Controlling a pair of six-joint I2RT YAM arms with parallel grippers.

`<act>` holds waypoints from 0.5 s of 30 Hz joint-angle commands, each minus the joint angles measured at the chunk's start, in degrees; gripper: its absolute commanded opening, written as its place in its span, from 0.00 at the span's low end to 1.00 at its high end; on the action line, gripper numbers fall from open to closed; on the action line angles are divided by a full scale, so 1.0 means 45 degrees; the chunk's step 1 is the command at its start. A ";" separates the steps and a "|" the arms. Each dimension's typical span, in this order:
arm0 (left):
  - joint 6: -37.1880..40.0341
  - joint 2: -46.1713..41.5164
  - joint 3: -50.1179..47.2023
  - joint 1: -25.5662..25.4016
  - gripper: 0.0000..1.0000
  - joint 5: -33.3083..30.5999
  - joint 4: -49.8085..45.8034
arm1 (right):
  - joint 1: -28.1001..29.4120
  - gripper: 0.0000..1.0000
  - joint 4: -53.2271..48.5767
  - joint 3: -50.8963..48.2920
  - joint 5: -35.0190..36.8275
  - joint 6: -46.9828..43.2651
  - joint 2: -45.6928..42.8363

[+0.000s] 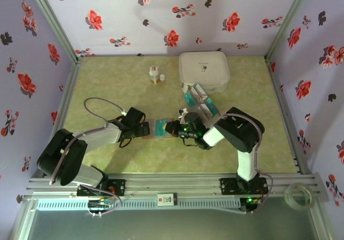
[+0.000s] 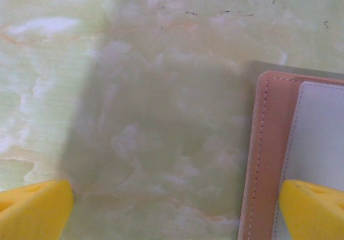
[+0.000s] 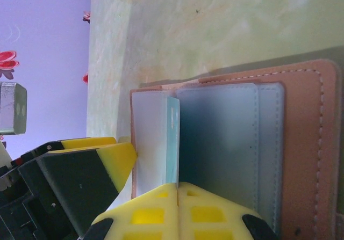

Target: Put the credit cards into the card holder

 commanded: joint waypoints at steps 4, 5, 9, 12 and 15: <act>-0.0237 0.0450 -0.0406 -0.0056 1.00 0.0155 -0.0070 | 0.0088 0.00 -0.0191 -0.0496 0.0034 0.0124 0.0273; -0.0240 0.0451 -0.0424 -0.0053 1.00 0.0157 -0.0065 | 0.0095 0.00 -0.0179 -0.0498 0.0019 0.0123 0.0283; -0.0240 0.0436 -0.0427 -0.0063 1.00 0.0157 -0.0071 | 0.0096 0.00 -0.0192 -0.0426 0.0022 0.0112 0.0373; -0.0258 0.0452 -0.0440 -0.0058 1.00 0.0162 -0.0065 | 0.0092 0.00 -0.0227 -0.0260 0.0021 0.0116 0.0469; -0.0259 0.0460 -0.0453 -0.0072 1.00 0.0160 -0.0052 | 0.0099 0.00 -0.0287 -0.0081 0.0010 0.0104 0.0590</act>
